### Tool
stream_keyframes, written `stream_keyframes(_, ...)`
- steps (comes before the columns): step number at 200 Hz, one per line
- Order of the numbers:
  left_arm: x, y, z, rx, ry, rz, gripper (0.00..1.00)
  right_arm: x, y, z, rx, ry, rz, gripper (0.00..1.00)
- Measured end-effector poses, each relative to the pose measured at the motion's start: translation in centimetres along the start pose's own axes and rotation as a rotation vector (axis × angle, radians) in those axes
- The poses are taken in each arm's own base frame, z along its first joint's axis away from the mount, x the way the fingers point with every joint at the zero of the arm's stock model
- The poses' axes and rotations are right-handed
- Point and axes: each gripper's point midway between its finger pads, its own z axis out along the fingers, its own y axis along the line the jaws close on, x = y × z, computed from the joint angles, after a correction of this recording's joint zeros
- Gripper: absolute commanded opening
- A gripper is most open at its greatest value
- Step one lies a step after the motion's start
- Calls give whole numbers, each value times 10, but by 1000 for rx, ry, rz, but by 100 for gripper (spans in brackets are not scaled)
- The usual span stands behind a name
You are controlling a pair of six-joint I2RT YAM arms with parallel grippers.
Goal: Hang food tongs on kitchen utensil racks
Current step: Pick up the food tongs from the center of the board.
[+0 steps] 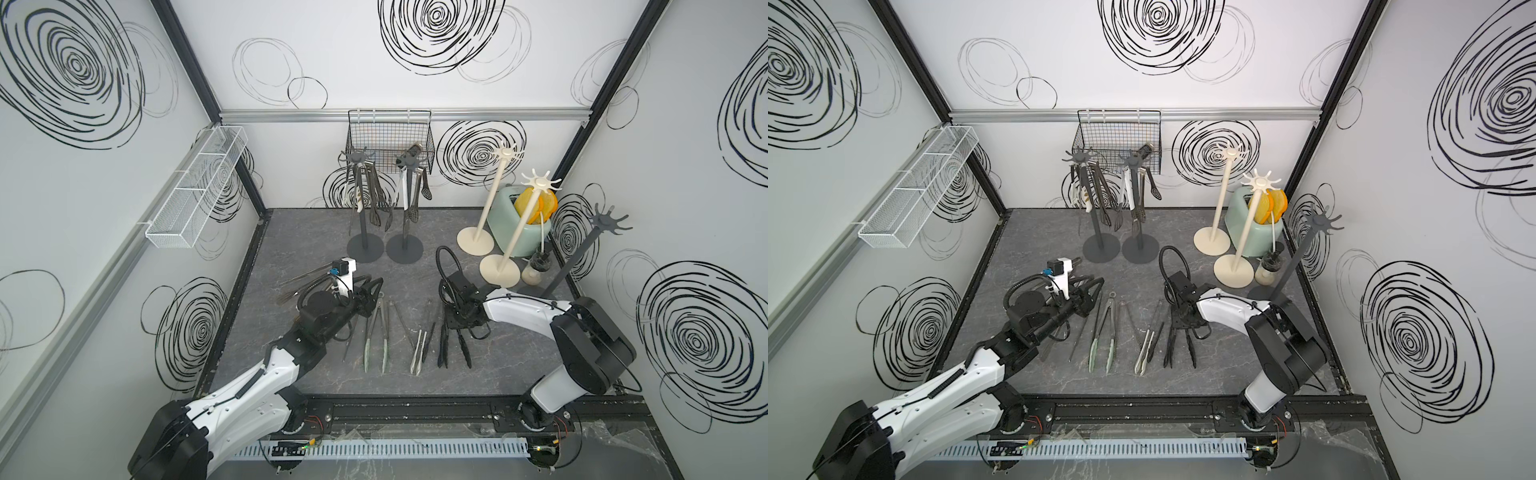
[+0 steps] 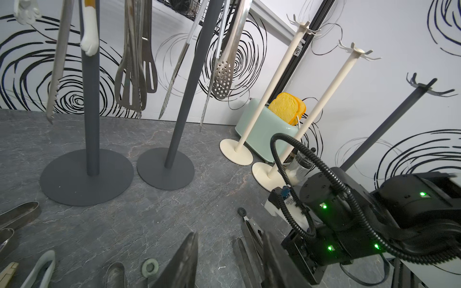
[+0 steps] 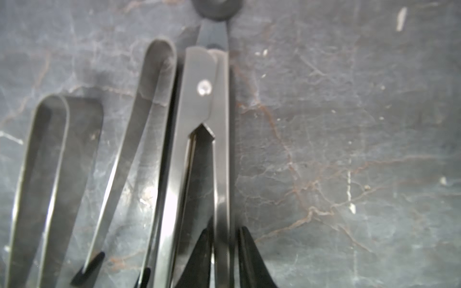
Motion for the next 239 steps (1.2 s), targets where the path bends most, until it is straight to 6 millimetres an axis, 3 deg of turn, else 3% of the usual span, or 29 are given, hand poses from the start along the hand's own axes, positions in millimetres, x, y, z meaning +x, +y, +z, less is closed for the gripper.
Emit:
stream_keyframes(31,5,2,-4,-1,2,-2,46,-6,-8,0,3,-12,37,0)
stream_keyframes(75,12,5,-9,-1,13,-7,47,-12,-50,-2,62,-14,120,0)
stream_keyframes(108,22,6,-11,7,33,-11,47,-25,-75,-24,95,-67,132,0)
stream_keyframes(141,29,6,-12,22,45,-11,47,-69,-60,-80,17,-269,14,0)
stream_keyframes(164,28,2,-11,44,33,-10,47,-102,-38,-138,-77,-500,-111,0)
stream_keyframes(198,27,-1,-9,66,24,-9,47,-125,5,-221,-190,-841,-305,0)
stream_keyframes(214,28,-1,-9,70,22,-8,47,-134,23,-244,-232,-930,-361,0)
stream_keyframes(239,30,-1,-9,72,25,-8,47,-167,43,-268,-253,-1005,-393,0)
